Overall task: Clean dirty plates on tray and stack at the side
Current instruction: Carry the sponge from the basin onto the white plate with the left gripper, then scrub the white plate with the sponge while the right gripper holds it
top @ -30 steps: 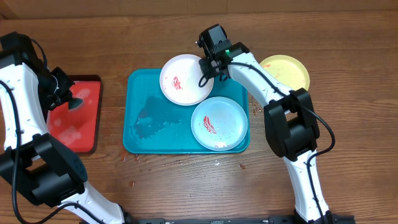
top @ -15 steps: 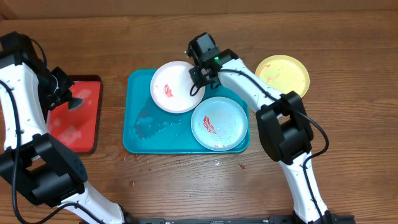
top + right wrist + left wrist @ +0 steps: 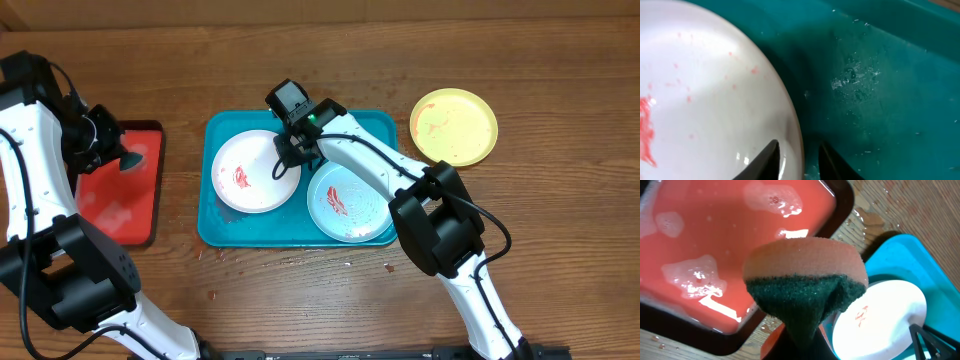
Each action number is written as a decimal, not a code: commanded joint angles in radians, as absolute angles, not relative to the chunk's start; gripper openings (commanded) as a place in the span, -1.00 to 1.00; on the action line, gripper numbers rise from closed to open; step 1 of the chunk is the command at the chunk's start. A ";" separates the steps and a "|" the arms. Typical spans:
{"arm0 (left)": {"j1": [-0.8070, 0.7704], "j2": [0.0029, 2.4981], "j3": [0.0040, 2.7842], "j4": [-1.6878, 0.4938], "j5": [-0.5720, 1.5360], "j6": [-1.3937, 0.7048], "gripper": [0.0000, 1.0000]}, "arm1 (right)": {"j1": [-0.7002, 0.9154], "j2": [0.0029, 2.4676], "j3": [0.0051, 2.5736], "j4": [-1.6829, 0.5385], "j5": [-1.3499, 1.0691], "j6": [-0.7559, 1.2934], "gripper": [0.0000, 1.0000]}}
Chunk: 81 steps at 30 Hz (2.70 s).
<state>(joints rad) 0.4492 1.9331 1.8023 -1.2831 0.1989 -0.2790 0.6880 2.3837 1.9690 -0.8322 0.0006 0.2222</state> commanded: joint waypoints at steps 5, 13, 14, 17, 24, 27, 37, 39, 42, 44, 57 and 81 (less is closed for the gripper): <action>0.387 1.942 1.814 -1.274 0.237 -0.241 -0.92 | 0.677 2.383 1.882 -0.727 -0.011 0.098 -0.38; 0.307 1.942 1.805 -1.271 0.237 -0.243 -0.92 | 0.677 2.383 1.831 -0.715 -0.027 0.080 -0.93; 0.293 1.942 1.798 -1.271 0.237 -0.243 -0.92 | 0.677 2.383 1.831 -0.714 -0.023 0.113 -0.93; 0.252 1.942 1.768 -1.261 0.237 -0.243 -0.92 | 0.677 2.383 1.833 -0.710 -0.023 0.260 -0.93; 0.126 1.942 1.602 -1.106 0.237 -0.318 -0.91 | 0.677 2.383 1.833 -0.747 -0.025 0.465 -0.93; 0.084 1.942 1.538 -1.011 0.237 -0.356 -0.92 | 0.677 2.383 1.833 -0.778 -0.025 0.472 -0.93; -0.023 1.943 1.434 -0.783 0.233 -0.414 -0.92 | 0.677 2.383 1.833 -0.816 -0.025 0.443 -0.73; -0.034 1.943 1.427 -0.754 0.234 -0.436 -0.91 | 0.677 2.383 1.833 -0.811 -0.024 0.411 -0.63; -0.044 1.943 1.427 -0.751 0.237 -0.435 -0.92 | 0.677 2.383 1.833 -0.814 -0.020 0.411 -0.70; -0.049 1.943 1.426 -0.759 0.237 -0.435 -0.91 | 0.677 2.383 1.833 -0.815 -0.020 0.411 -0.93; -0.094 2.008 1.328 -0.731 0.239 -0.495 -0.92 | 0.677 2.383 1.833 -0.795 -0.020 0.412 -0.93; -0.046 2.081 1.503 -0.965 -0.099 -0.397 -0.88 | 0.677 2.383 1.833 -0.813 -0.020 0.411 -0.93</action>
